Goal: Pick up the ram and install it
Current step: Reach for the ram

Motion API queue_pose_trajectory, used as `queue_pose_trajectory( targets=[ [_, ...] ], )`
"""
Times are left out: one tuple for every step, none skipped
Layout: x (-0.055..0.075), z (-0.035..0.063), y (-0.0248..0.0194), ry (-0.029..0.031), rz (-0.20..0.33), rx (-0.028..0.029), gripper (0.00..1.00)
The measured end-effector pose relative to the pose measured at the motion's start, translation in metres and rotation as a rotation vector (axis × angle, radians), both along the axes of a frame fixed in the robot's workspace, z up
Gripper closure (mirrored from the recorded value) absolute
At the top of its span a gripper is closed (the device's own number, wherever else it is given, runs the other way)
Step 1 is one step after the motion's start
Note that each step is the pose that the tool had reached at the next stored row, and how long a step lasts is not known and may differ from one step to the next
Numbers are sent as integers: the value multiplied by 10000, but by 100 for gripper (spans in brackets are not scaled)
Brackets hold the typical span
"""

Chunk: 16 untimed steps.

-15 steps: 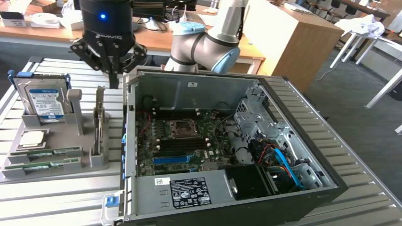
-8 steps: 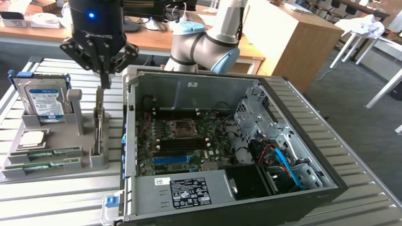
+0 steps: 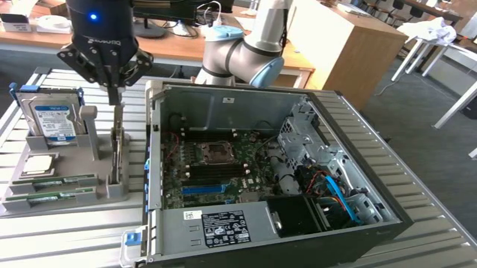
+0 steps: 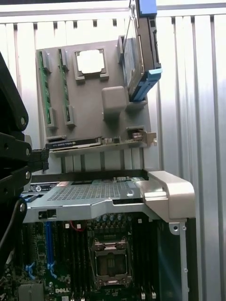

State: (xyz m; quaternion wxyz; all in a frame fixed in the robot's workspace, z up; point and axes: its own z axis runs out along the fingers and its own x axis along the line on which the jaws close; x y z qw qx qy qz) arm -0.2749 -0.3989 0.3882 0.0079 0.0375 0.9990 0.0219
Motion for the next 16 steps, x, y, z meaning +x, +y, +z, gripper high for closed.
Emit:
queue_pose_trajectory(
  targets=[
    [-21, -1, 0, 3, -1, 0, 90],
    [-45, -3, 0, 7, -1, 1, 90],
    [-69, -4, 0, 10, -1, 1, 90],
    [-94, -5, 0, 13, -1, 0, 90],
    [-119, -6, 0, 17, 0, 0, 90],
    [-145, -7, 0, 19, 0, 0, 90],
    [-174, -8, 0, 22, 0, 0, 90],
    [-202, -9, 0, 24, 1, 0, 90],
    [-232, -11, 0, 26, 0, 0, 90],
    [-258, -12, 0, 29, 0, 0, 90],
    [-285, -13, 0, 33, -1, 0, 90],
    [-311, -14, 0, 36, -1, 0, 90],
    [-336, -14, 0, 39, -1, 0, 90],
    [-363, -15, 0, 43, 0, 0, 90],
    [-389, -16, 0, 46, -1, 0, 90],
    [-414, -17, 0, 49, 0, 0, 90]
  ],
)
